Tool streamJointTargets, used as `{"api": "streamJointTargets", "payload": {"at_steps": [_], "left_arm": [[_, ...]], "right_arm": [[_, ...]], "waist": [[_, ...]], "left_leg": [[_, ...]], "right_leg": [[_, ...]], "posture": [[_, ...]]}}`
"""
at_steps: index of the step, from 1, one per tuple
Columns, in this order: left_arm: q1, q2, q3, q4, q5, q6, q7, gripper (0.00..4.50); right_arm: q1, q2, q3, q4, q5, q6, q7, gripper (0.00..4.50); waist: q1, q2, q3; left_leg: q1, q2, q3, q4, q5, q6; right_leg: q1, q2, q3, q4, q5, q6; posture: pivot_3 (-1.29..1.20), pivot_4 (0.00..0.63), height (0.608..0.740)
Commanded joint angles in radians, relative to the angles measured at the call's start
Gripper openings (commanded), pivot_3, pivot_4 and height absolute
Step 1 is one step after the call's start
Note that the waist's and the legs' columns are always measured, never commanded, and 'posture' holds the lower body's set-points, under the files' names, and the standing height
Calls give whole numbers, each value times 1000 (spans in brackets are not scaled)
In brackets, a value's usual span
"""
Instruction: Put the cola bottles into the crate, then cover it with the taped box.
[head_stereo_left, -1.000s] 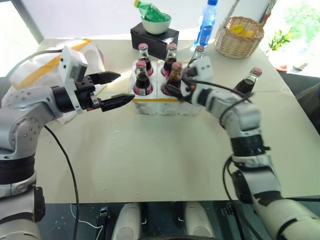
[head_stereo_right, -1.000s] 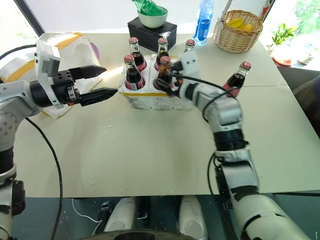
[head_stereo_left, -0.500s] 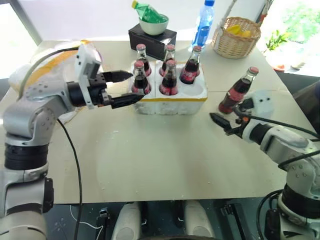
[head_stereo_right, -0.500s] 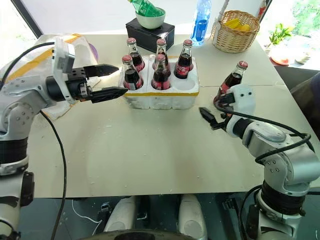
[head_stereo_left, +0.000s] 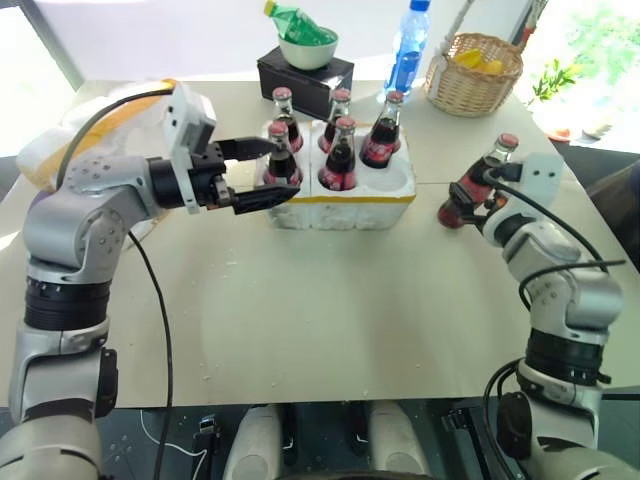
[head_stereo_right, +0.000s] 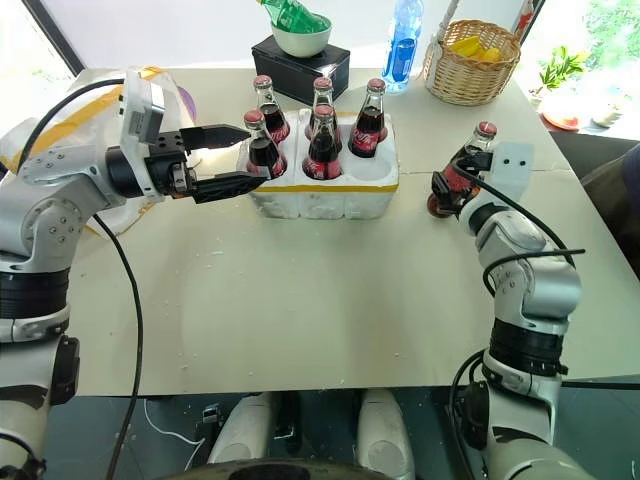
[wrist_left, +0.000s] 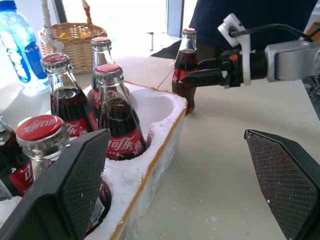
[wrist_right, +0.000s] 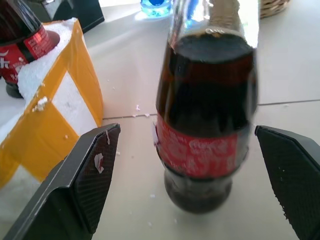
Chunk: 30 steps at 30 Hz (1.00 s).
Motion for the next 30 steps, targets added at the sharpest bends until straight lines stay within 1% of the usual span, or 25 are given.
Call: {"api": "streamJointTargets", "payload": {"at_steps": [1, 3, 5, 8, 11, 14, 17, 20, 23, 26, 30], "left_arm": [[0, 20, 37, -49, -8, 0, 9, 4500], [4, 27, 50, -57, -11, 5, 20, 4500], [9, 32, 59, -65, -16, 9, 28, 4500], [27, 40, 76, -81, -26, 18, 39, 4500], [52, 41, 90, -100, -29, 21, 51, 4500], [64, 41, 95, -111, -35, 23, 60, 4500], [66, 41, 96, -111, -37, 21, 65, 4500], [62, 45, 94, -104, -34, 17, 66, 4500], [57, 51, 94, -95, -29, 14, 64, 4500], [59, 61, 100, -98, -31, 15, 65, 4500], [65, 70, 103, -100, -31, 15, 66, 4500]], "right_arm": [[-43, -19, 34, 118, -48, -133, 27, 4181], [-62, -38, 45, 114, -42, -168, 70, 3548], [-69, -56, 50, 83, -28, -179, 108, 2665], [-109, -106, 25, 32, -9, -170, 135, 2634], [-223, -139, -14, 7, 63, -171, 177, 2634], [-312, -136, -23, 7, 121, -170, 200, 2634], [-373, -100, -27, 6, 197, -102, 202, 2634], [-360, -86, 18, -24, 237, -31, 211, 2634], [-319, -94, 83, -63, 230, 13, 224, 2634], [-283, -97, 99, -79, 239, 74, 203, 2634], [-238, -81, 154, -62, 213, 78, 205, 2634]], "waist": [[0, 0, 0], [-1, 0, 0], [-2, 1, 0], [-1, 3, 2], [-1, 8, 5], [-2, 10, 6], [-1, 10, 6], [1, 9, 5], [5, 9, 5], [6, 9, 5], [3, 9, 5]], "left_leg": [[0, 0, 0, 0, 0, 0], [0, 0, 0, 0, 0, 0], [0, 1, 0, -1, 0, 0], [0, 1, 0, -1, 0, 0], [-1, 1, 0, -1, 0, 0], [-1, 1, 1, 0, 0, 0], [-1, 1, 1, -1, 0, 0], [-1, 1, 0, -1, 0, 0], [-1, 1, 1, -1, 0, 0], [-2, 0, 1, 0, 0, 0], [-2, 0, 1, -1, 0, 0]], "right_leg": [[0, 0, 0, 0, 0, 0], [0, 0, 0, 0, 0, 0], [0, 0, 0, 1, 0, 0], [-1, 0, 0, 1, 0, 0], [-1, 0, 0, 1, 0, 0], [-3, 0, 1, 1, 0, 0], [-3, 3, 1, 2, 0, 0], [-2, 3, 1, 1, 0, 0], [-1, 0, 1, 1, 0, 0], [-1, -1, 1, 1, 0, 0], [-2, -1, 1, 1, 0, 0]], "posture": [[0, 150, 740], [0, 150, 740], [0, 150, 740], [0, 150, 740], [0, 150, 740], [0, 150, 740], [0, 150, 740], [0, 150, 740], [0, 150, 740], [0, 150, 740], [0, 150, 740]]}}
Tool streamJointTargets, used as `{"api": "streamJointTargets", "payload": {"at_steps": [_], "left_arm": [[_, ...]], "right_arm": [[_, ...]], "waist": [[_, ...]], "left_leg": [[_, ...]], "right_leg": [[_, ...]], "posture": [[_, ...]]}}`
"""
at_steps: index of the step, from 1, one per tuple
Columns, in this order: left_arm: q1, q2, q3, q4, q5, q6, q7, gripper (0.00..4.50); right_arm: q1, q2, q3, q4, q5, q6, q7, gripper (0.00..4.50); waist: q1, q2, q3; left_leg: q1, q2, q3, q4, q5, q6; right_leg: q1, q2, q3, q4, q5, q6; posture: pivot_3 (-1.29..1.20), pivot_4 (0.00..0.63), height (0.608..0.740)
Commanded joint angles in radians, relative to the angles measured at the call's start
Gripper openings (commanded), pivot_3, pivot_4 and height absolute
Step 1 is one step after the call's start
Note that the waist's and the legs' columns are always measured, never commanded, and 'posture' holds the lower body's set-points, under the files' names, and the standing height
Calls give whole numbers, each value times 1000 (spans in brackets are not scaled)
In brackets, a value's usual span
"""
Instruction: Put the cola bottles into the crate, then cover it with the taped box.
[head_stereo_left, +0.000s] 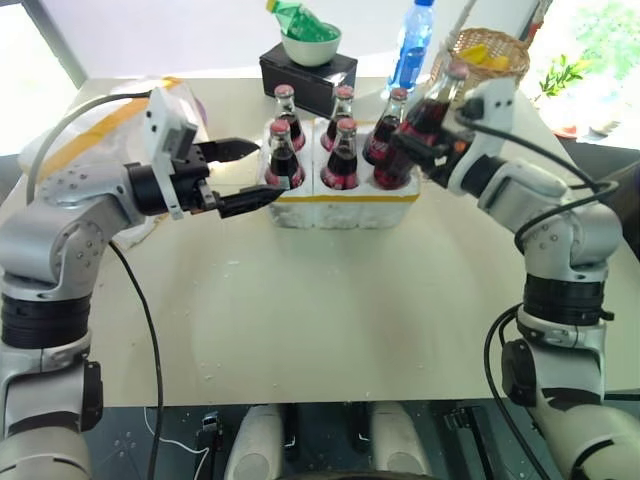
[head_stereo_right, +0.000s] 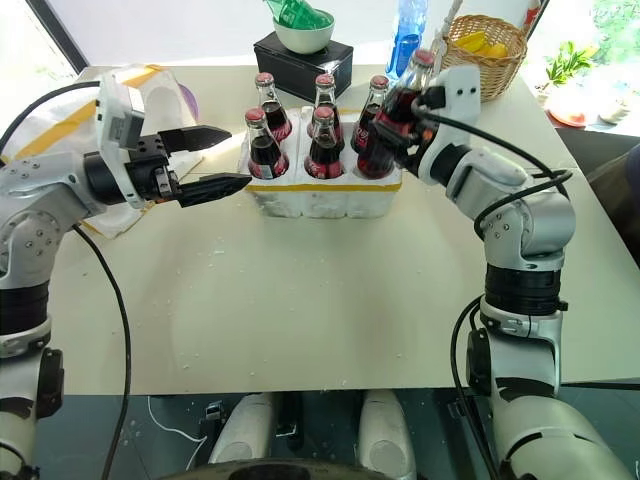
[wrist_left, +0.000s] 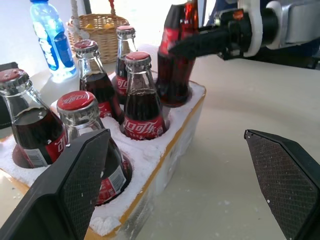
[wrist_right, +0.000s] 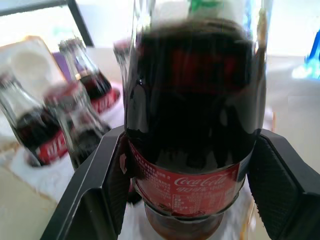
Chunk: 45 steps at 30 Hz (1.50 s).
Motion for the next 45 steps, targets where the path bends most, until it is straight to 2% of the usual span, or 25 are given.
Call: {"api": "streamJointTargets", "payload": {"at_steps": [1, 4, 6, 8, 10, 13, 18, 22, 26, 28, 30, 33, 35, 38, 41, 45], "left_arm": [[-8, 21, 40, -17, -6, -11, 0, 4500], [-5, 29, 43, -16, -4, -10, -1, 4500], [3, 44, 49, -17, -3, -7, -4, 4500], [27, 81, 78, -27, -10, 4, -13, 4500], [55, 120, 113, -41, -26, 20, -22, 4500], [124, 208, 207, -91, -57, 70, -37, 4500], [301, 407, 473, -92, -73, 167, -140, 4500], [491, 554, 685, 26, 32, 182, -312, 4500], [617, 648, 753, 220, 189, 51, -445, 4500], [658, 699, 691, 392, 290, -123, -491, 4500], [621, 733, 581, 542, 318, -243, -500, 4500], [420, 732, 353, 718, 361, -364, -476, 4500], [180, 672, 185, 846, 438, -406, -474, 4500], [-138, 563, 8, 1054, 565, -444, -469, 4500], [-314, 485, -93, 1231, 671, -523, -425, 4500], [-418, 422, -174, 1376, 764, -583, -390, 4500]], "right_arm": [[-11, 7, 21, -54, -27, -47, -1, 2634], [-12, 26, 63, 26, -74, -89, 5, 2634], [-16, 31, 87, 78, -108, -125, 17, 3663], [-23, 19, 125, 106, -153, -172, 42, 4491], [-27, 7, 148, 105, -179, -205, 70, 4491], [-33, -47, 120, 37, -144, -160, 134, 4491], [-54, -276, 8, -93, 30, -21, 367, 4491], [-55, -461, -103, -107, 224, 90, 590, 4491], [-87, -524, -167, -65, 351, 167, 673, 4491], [-106, -520, -155, -63, 355, 148, 671, 4491], [-105, -510, -132, -77, 340, 120, 667, 4491], [-71, -506, -109, -111, 342, 98, 691, 4491], [-22, -520, -98, -158, 348, 73, 737, 4491], [23, -544, -102, -211, 373, 62, 788, 4491], [28, -556, -105, -230, 385, 64, 783, 4491], [43, -575, -132, -250, 403, 80, 743, 4491]], "waist": [[-2, 0, 0], [-4, 0, 0], [-4, 0, 0], [-5, 0, 0], [-6, 0, 0], [-6, 0, 0], [-3, 0, 1], [-4, 0, 0], [-6, 0, 0], [-7, 1, 0], [-7, 1, 0], [0, 1, 0], [6, -1, -1], [24, -2, -2], [24, -5, -3], [16, -9, -3]], "left_leg": [[0, 0, 0, 0, 0, 0], [0, 0, 0, 0, 0, 0], [0, 0, 1, 0, 0, 0], [0, 0, 1, 0, 0, 0], [0, 0, 0, 0, 0, 0], [0, 1, 0, 0, 0, 0], [0, 1, 0, -1, 0, 0], [1, 2, 1, -1, -1, 0], [2, 2, 2, -1, -1, 0], [3, 3, 2, -1, -1, 0], [2, 3, 3, -2, -2, 2], [1, 3, 4, -2, -4, 4], [0, 3, 4, -2, -3, 3], [0, 0, 7, 0, -2, 3], [-1, -1, 8, 2, -2, 3], [-1, 0, 9, 2, -3, 4]], "right_leg": [[0, 1, 0, 0, 0, 0], [0, 1, 0, 0, 0, 0], [0, 1, 0, 0, 0, 0], [0, 1, 0, 0, 0, 0], [0, 1, 0, 0, 0, 0], [0, 1, 0, 0, 0, 0], [-1, 0, 0, -1, 0, 0], [-1, 0, 0, -4, -1, -1], [-1, 0, 0, -2, -2, -2], [-2, 0, 0, -2, -2, -4], [-3, -1, 0, -1, -3, -6], [-4, -2, 0, -1, -3, -7], [-4, -2, -1, -1, -3, -6], [-3, -1, -1, -1, -1, -3], [-2, 0, -1, 1, 0, -1], [-2, 0, -1, 0, 0, -1]], "posture": [[0, 150, 740], [0, 150, 740], [0, 150, 740], [0, 150, 740], [0, 150, 740], [0, 150, 740], [0, 150, 740], [0, 150, 740], [0, 150, 740], [0, 150, 740], [0, 150, 740], [0, 150, 740], [0, 150, 740], [0, 150, 740], [0, 150, 740], [0, 150, 740]]}}
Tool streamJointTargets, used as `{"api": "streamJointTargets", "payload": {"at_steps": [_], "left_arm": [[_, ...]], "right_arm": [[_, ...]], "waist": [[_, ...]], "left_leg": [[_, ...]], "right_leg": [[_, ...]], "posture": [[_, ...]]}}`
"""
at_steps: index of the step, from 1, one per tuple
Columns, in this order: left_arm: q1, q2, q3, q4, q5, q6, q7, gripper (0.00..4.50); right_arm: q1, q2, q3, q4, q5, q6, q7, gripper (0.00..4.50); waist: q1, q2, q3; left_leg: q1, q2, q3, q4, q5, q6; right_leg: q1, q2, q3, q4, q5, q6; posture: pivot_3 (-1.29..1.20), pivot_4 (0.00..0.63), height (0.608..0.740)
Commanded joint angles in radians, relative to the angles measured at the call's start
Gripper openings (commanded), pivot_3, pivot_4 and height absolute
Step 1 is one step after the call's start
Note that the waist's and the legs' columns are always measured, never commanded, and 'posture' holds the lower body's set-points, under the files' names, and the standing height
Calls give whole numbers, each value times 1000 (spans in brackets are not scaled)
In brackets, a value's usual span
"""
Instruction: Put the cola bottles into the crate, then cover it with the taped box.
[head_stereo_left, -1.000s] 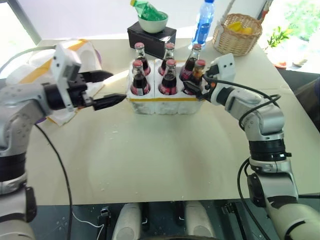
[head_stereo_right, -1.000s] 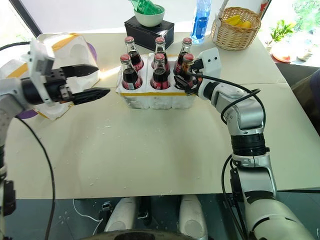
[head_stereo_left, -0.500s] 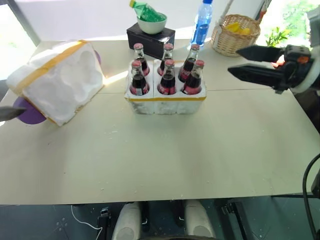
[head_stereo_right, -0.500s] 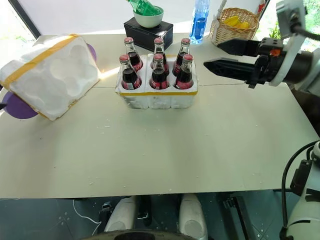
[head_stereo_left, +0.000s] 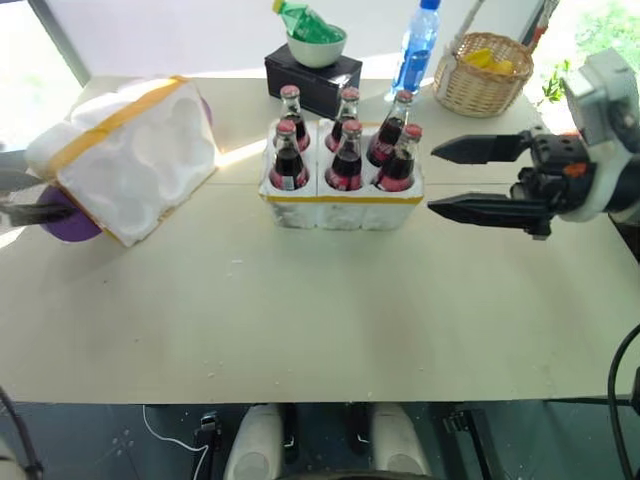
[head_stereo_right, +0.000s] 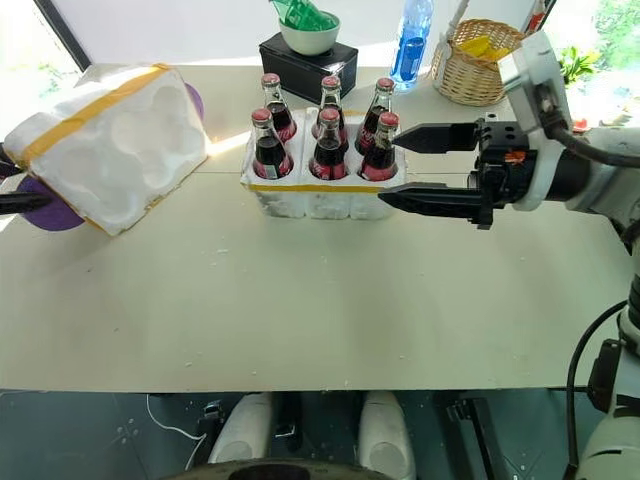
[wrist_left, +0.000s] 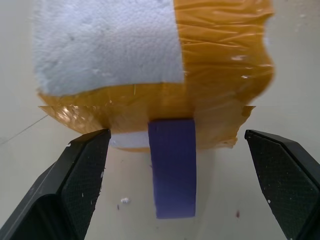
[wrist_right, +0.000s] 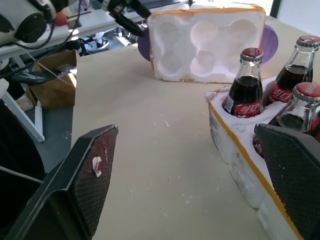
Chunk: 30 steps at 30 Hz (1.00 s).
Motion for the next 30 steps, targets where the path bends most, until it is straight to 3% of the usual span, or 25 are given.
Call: {"api": "streamJointTargets", "payload": {"at_steps": [1, 5, 8, 15, 25, 30], "left_arm": [[-74, -12, -44, 100, 82, -60, 35, 4500], [-109, -44, -65, 159, 127, -85, 70, 4500], [-126, -62, -63, 181, 141, -86, 89, 3703], [-145, -74, -62, 191, 150, -93, 68, 346], [-192, -89, -6, 130, 98, -232, 114, 290], [-241, -177, 20, -2, 107, -542, 349, 290]], "right_arm": [[4, -27, -67, -35, 31, 5, -44, 4491], [30, -36, -92, -54, 40, 13, -88, 4491], [43, -37, -106, -67, 58, 20, -116, 4500], [53, -38, -107, -85, 85, 16, -159, 4500], [130, -97, -122, -54, 39, -13, -135, 4500], [204, -119, -164, -26, 8, -38, -128, 4500]], "waist": [[-4, -1, 0], [-6, -1, 1], [-4, -2, 1], [-1, -2, 0], [7, -3, 0], [9, -4, 0]], "left_leg": [[0, 1, 0, 0, 0, 0], [0, 2, -1, 0, -1, 1], [0, 3, -3, 0, -1, 1], [0, 3, -4, 1, -1, 2], [0, 3, -4, 1, -1, 2], [-1, 2, -5, 3, -1, 2]], "right_leg": [[0, 0, 0, 0, 0, 0], [-1, 0, 0, 0, 0, 0], [-1, -1, 0, 0, 0, 0], [-1, -2, 0, 0, 0, 0], [-1, -2, 0, 0, 0, 0], [0, -3, 0, 0, 0, 0]], "posture": [[0, 150, 740], [0, 150, 740], [0, 150, 740], [0, 150, 740], [0, 150, 740], [0, 150, 740]]}}
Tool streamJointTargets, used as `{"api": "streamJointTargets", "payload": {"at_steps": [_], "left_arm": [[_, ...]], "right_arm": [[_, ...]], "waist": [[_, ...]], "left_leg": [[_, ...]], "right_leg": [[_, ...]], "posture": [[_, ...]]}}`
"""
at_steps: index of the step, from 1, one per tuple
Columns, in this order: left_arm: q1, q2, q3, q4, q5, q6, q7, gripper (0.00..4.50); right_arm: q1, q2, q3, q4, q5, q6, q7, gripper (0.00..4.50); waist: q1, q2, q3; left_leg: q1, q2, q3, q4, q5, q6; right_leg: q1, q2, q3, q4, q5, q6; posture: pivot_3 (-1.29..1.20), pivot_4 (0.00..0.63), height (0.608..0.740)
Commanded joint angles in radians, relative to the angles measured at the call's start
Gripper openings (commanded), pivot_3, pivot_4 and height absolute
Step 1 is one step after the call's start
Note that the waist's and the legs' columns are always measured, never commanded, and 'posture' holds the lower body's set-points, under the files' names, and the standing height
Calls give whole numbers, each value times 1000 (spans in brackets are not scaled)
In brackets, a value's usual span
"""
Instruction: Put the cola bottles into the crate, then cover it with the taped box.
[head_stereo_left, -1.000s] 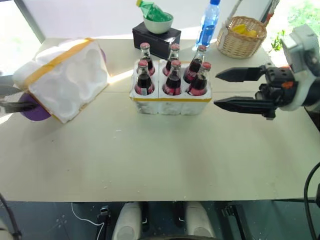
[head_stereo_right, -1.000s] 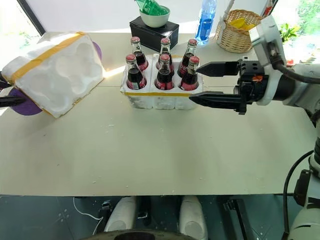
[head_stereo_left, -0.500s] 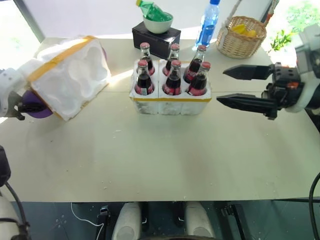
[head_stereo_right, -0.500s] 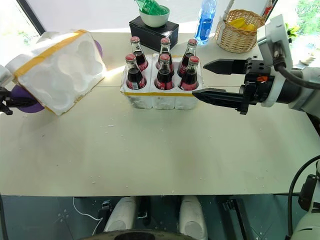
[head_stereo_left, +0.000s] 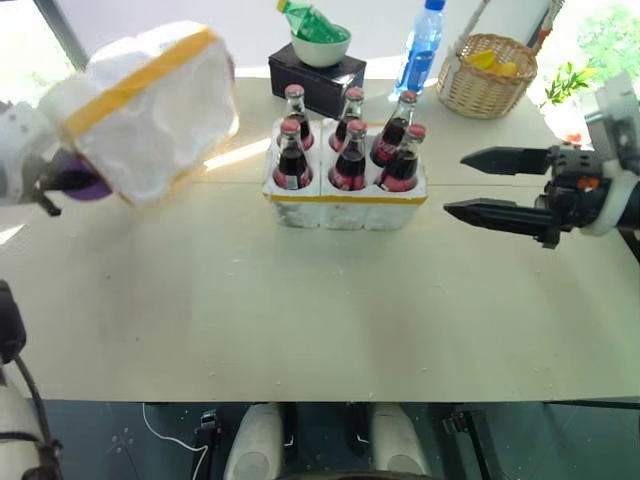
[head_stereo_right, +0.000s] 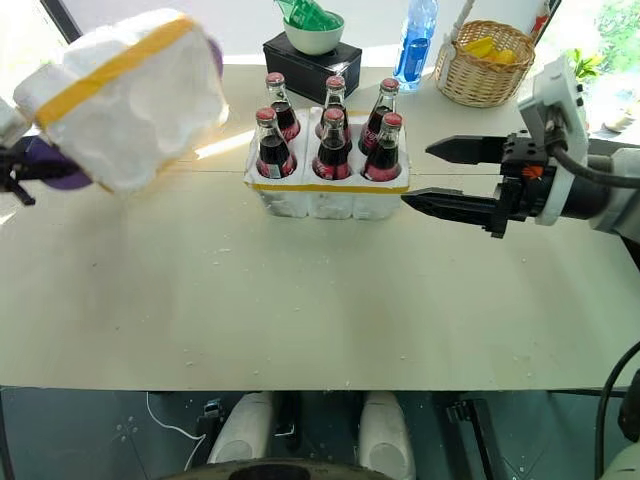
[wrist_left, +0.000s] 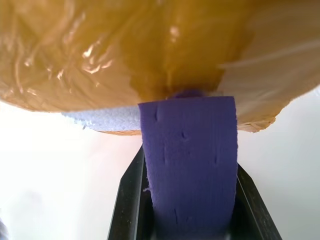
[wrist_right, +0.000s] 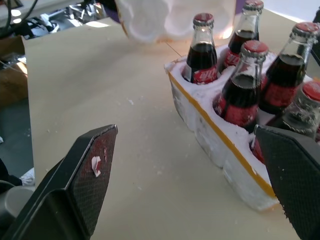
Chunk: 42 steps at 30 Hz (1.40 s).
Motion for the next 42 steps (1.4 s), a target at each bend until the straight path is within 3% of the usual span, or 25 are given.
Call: {"api": "streamJointTargets", "payload": {"at_steps": [1, 6, 10, 13, 18, 23, 27, 31, 35, 40, 42], "left_arm": [[-70, -54, 21, -140, 4, -279, 199, 290], [-158, -191, -46, -196, 104, -522, 423, 290], [-224, -273, -140, -159, 235, -586, 587, 290], [-232, -289, -221, -140, 343, -634, 691, 290], [-215, -252, -429, -159, 647, -651, 954, 290], [-185, -243, -504, -175, 740, -747, 1122, 290], [-167, -237, -504, -176, 745, -801, 1207, 2277], [-146, -226, -490, -163, 724, -814, 1182, 4398], [-64, -173, -476, -203, 669, -859, 1079, 4462], [113, -30, -412, -411, 594, -938, 1034, 4462], [205, 28, -369, -492, 477, -974, 996, 4462]], "right_arm": [[23, -24, -67, 14, -19, -33, 0, 4500], [46, -11, -79, 15, -19, -43, -15, 4500], [54, 1, -93, 8, -5, -37, -44, 4500], [65, 6, -109, -5, 9, -27, -70, 4500], [109, 14, -165, -47, 50, -1, -120, 4500], [112, 24, -186, -50, 86, 15, -170, 4500], [106, 27, -165, -39, 81, 5, -189, 4500], [82, 31, -137, -26, 77, -5, -197, 4500], [66, 33, -123, -17, 81, -8, -197, 4500], [98, 19, -114, 4, 40, -29, -166, 4500], [108, 15, -114, 16, 23, -33, -160, 4500]], "waist": [[0, -1, 0], [-3, -1, 0], [-5, -1, 0], [-10, 0, 0], [-4, 0, 0], [-2, -1, 0], [-3, -1, 0], [-3, -1, 0], [-5, 0, 0], [-11, 0, 0], [-7, 0, 0]], "left_leg": [[0, 0, 0, 0, 0, 0], [0, -1, 1, 1, 0, 0], [0, -2, 2, 1, 0, 0], [1, -2, 3, 0, 0, 0], [1, -1, 2, -1, 0, 0], [1, 0, 2, -1, -1, 1], [1, 0, 1, 0, -1, 1], [1, 0, 1, 0, 0, 1], [1, 0, 2, 0, 0, 1], [1, 1, 2, -1, 0, 1], [1, 1, 2, 0, 0, 1]], "right_leg": [[0, 0, 0, 0, 0, 0], [1, -1, 0, 0, 1, 2], [1, 0, 0, 0, 1, 2], [1, 1, 1, 0, 1, 2], [0, 2, 1, 0, 1, 2], [1, 0, 1, 0, 1, 2], [1, 0, 1, 0, 1, 2], [0, 0, 1, 0, 1, 2], [0, 0, 1, 0, 1, 2], [0, 0, 1, 1, 1, 2], [0, 0, 1, 1, 1, 2]], "posture": [[0, 150, 740], [0, 150, 740], [0, 150, 740], [0, 150, 740], [0, 150, 740], [0, 150, 740], [0, 150, 740], [0, 150, 740], [0, 150, 740], [0, 150, 740], [0, 150, 740]]}}
